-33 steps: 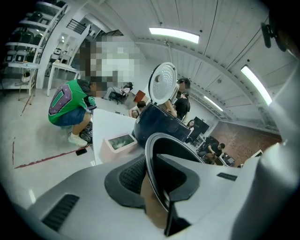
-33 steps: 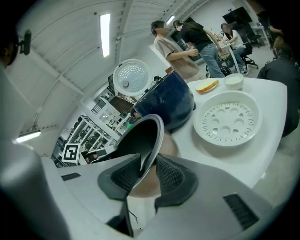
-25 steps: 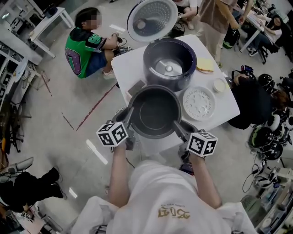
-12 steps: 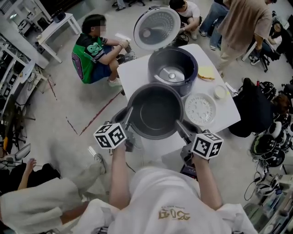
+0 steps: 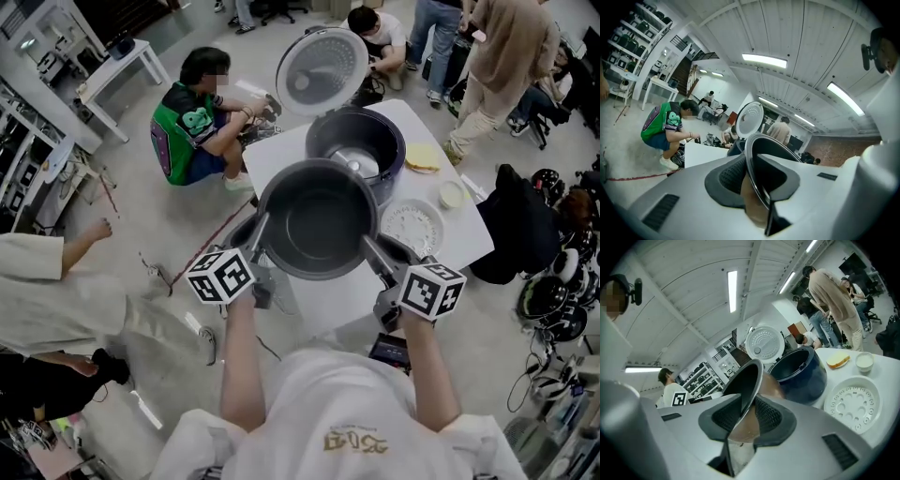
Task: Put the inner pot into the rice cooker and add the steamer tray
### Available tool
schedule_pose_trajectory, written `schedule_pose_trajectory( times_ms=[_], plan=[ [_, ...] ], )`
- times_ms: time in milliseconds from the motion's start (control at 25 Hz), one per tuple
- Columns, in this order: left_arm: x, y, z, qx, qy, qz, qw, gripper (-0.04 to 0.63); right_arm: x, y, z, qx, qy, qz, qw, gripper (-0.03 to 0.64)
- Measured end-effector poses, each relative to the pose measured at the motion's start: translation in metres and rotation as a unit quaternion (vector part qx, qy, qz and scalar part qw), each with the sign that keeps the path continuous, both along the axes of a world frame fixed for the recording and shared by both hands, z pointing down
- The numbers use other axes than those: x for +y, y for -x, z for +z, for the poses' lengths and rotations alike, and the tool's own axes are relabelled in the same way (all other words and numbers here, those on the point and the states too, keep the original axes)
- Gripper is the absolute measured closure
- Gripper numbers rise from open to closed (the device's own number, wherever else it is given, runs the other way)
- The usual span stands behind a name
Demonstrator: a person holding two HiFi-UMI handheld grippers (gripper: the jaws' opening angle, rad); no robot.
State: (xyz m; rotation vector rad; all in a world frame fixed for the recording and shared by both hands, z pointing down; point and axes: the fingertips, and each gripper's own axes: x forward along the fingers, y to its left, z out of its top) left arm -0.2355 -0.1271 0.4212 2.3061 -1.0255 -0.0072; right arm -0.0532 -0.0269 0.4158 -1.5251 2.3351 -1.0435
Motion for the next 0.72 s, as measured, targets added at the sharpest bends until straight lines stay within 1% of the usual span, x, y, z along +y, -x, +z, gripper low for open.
schedule_pose_trajectory(
  times_ms=[160,360,560,720],
  plan=[
    [-0.007,-0.001,-0.011,0.008,-0.005,0.002,1.0,0.505,-0.008,-0.001,-0.014,0.002,-0.013,0.0,1.0,0.515],
    [-0.027,-0.014,-0.026,0.014,-0.013,-0.003,0.9998,0.502,-0.032,-0.017,-0.03,-0.001,-0.024,-0.012,1.0,0.515],
    [-0.037,-0.038,-0.029,0.016,-0.012,-0.025,0.9995,0.503,-0.048,-0.045,-0.032,-0.007,-0.029,-0.033,0.999,0.515],
    [-0.056,-0.051,-0.037,0.021,-0.016,-0.047,0.9985,0.505,-0.074,-0.061,-0.04,-0.011,-0.037,-0.055,0.998,0.515]
  ],
)
